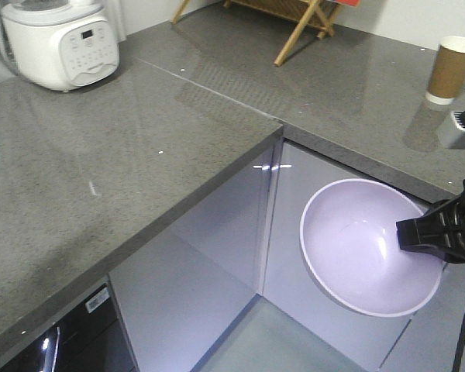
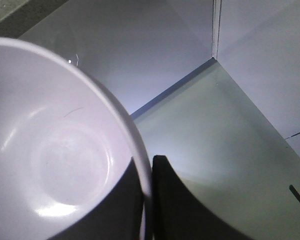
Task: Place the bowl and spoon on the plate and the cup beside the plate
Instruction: 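Turn the base toward the other counter holding spoon and bowl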
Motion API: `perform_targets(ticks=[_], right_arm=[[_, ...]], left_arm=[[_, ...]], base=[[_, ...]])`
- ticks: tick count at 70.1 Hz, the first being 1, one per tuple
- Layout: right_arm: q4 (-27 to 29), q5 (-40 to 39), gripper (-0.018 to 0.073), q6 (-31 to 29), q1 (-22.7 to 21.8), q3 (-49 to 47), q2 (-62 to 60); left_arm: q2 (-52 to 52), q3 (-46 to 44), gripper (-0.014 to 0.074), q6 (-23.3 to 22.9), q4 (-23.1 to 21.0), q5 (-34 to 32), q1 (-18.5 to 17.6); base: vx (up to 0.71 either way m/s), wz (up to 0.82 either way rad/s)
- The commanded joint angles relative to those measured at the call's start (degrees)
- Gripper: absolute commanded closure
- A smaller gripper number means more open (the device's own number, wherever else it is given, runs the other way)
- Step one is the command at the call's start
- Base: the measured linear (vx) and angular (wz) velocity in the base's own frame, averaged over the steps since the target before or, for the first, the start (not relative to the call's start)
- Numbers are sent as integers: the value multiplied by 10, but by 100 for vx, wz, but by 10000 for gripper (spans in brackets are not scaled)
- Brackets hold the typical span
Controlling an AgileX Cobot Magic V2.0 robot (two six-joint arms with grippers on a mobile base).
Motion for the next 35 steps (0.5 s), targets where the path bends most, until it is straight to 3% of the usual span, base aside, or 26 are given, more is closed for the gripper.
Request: perform_targets(ticks=[1,35], right_arm=[[13,-21,563,-2,0,-16,-11],[13,-21,563,-2,0,-16,-11]], left_arm=[[-3,-15,471,-1,-5,-37,3],[-3,-15,471,-1,-5,-37,3]], base=[[1,-27],[2,-26]])
